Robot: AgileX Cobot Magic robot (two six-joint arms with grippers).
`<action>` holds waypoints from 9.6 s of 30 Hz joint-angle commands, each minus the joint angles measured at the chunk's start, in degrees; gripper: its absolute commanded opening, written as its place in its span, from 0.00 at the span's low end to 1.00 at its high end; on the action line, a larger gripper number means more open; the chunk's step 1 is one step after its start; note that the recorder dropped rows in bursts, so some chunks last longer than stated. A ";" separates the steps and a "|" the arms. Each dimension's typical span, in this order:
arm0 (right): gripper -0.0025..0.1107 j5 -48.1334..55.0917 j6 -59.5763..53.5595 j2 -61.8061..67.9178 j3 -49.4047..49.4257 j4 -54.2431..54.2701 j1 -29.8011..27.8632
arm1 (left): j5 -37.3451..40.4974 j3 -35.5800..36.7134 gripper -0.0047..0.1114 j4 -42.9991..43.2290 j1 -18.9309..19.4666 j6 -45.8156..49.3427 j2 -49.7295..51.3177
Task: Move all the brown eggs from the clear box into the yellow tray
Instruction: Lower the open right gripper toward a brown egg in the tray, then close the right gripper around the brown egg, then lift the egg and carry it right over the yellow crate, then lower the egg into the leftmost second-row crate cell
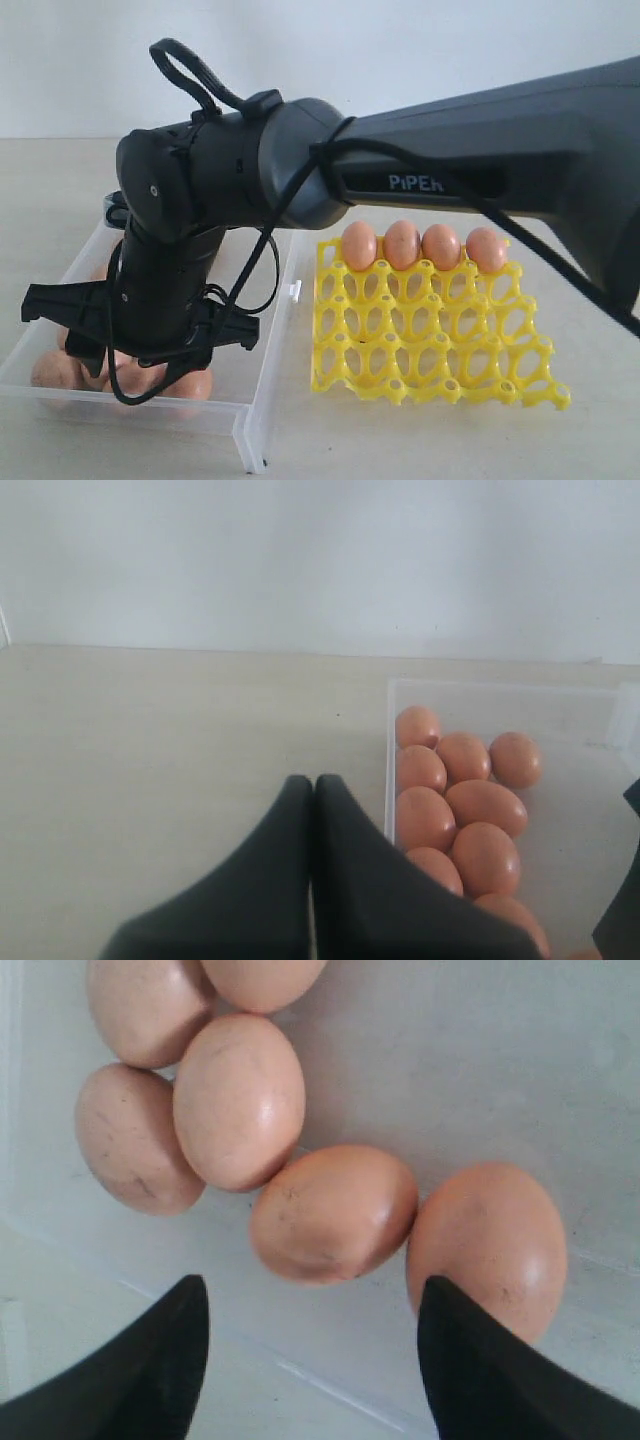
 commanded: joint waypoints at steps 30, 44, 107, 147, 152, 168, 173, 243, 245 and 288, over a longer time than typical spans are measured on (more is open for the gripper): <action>0.61 4.77 -0.83 -3.03 -0.24 -10.73 -0.57 | -0.01 -0.24 0.00 -0.31 0.05 0.03 0.17; 0.61 4.54 3.77 -0.88 -0.24 -10.90 -0.57 | -0.01 -0.24 0.00 -0.31 0.05 0.03 0.17; 0.61 2.86 5.21 3.72 -0.24 -11.93 -0.57 | -0.01 -0.24 0.00 -0.31 0.05 0.03 0.17; 0.40 -2.92 -17.90 4.94 -0.24 -7.15 -0.44 | -0.01 -0.24 0.00 -0.31 0.05 0.03 0.17; 0.02 -5.36 -20.53 4.94 -0.24 -7.27 -0.44 | -0.01 -0.24 0.00 -0.31 0.05 0.03 0.17; 0.02 -23.55 -21.16 -4.78 2.70 -18.96 -4.58 | -0.01 -0.24 0.00 -0.31 0.05 0.03 0.17; 0.02 -33.41 -23.53 -11.91 13.21 -18.86 -8.20 | -0.01 -0.24 0.00 -0.31 0.05 0.03 0.17; 0.02 -54.05 -54.64 -20.44 48.44 4.41 -18.84 | -0.01 -0.24 0.00 -0.31 0.05 0.03 0.17; 0.02 -55.55 -54.77 -19.71 48.33 4.41 -18.84 | -0.01 -0.24 0.00 -0.31 0.05 0.03 0.17; 0.46 -53.40 -51.85 -15.90 46.01 5.19 -18.84 | -0.01 -0.24 0.00 -0.31 0.05 0.03 0.17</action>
